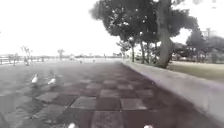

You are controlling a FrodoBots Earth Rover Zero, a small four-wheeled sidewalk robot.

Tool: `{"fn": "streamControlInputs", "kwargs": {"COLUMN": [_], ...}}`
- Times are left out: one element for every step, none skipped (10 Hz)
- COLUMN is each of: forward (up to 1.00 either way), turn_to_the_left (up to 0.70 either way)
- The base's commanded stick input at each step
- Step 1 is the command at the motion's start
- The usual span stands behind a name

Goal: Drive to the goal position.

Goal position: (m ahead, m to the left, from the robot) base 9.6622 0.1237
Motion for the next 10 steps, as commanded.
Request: {"fn": "streamControlInputs", "kwargs": {"forward": [1.0,1.0,1.0,1.0,1.0,1.0,1.0,1.0,1.0,1.0], "turn_to_the_left": [0.0,0.0,0.0,0.0,0.0,0.0,0.0,0.0,0.0,0.0]}}
